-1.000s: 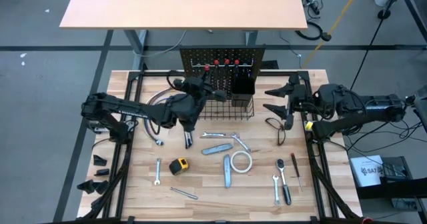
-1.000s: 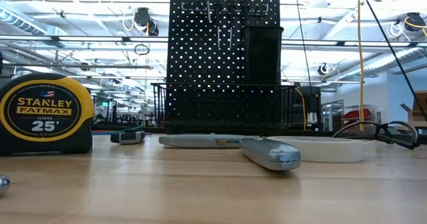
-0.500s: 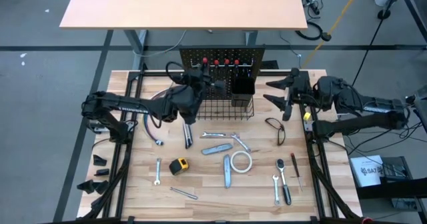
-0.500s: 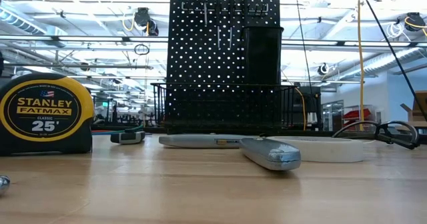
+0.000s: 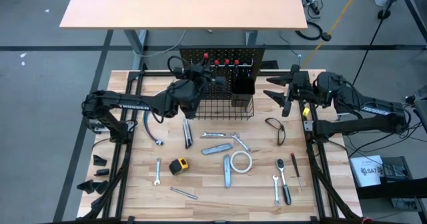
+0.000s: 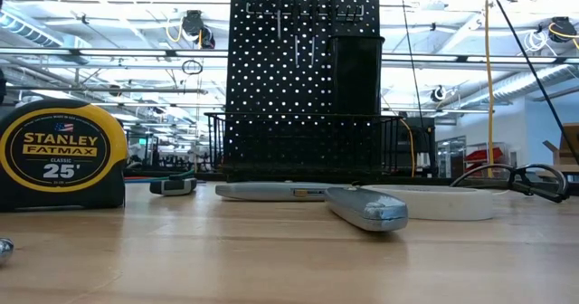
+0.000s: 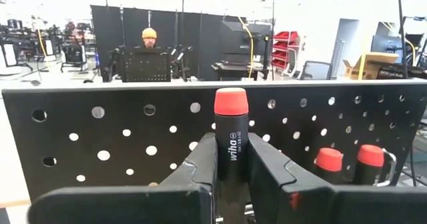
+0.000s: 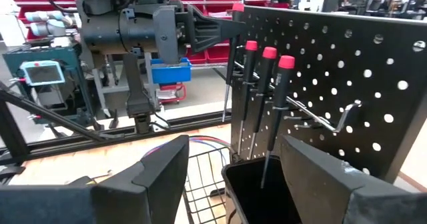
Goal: Hang tools onto peg board
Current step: Hang the nut driver onto the pegboard
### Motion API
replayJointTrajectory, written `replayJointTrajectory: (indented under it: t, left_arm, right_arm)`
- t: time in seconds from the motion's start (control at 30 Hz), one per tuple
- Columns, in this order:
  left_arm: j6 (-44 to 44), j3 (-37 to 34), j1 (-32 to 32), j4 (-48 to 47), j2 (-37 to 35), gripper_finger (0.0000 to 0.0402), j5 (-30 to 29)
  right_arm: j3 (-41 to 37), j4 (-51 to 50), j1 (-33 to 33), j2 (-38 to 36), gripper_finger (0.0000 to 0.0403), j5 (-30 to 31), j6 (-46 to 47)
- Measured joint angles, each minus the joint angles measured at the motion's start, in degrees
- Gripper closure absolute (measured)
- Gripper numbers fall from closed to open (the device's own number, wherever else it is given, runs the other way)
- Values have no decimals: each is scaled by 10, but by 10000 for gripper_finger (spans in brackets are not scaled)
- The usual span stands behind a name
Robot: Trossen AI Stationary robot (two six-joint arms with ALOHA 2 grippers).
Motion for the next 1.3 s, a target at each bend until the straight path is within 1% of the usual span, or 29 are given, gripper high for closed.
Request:
replayJointTrajectory:
  t: [0.1,0.23,0.87,0.9,1.03,1.1,1.17,1.3]
  left_arm:
    - [4,0,4,-2,0,355,0]
    - [29,0,5,-2,0,355,1]
    - [26,0,20,-19,0,353,13]
    - [26,0,20,-19,0,342,14]
    - [26,0,20,-19,0,277,14]
    - [26,0,20,-19,0,255,14]
    - [26,0,20,-19,0,244,14]
    - [26,0,20,-19,0,238,15]
  right_arm:
    - [0,0,-5,0,174,-1,0]
    - [0,0,-11,0,174,-2,0]
    - [0,0,-24,0,174,-2,-2]
    - [0,0,-24,0,174,-2,-2]
    - [0,0,-24,0,174,-2,-2]
    - [0,0,-24,0,174,-2,-2]
    - [0,0,-24,0,174,-2,-2]
    - [0,0,-24,0,174,-2,-2]
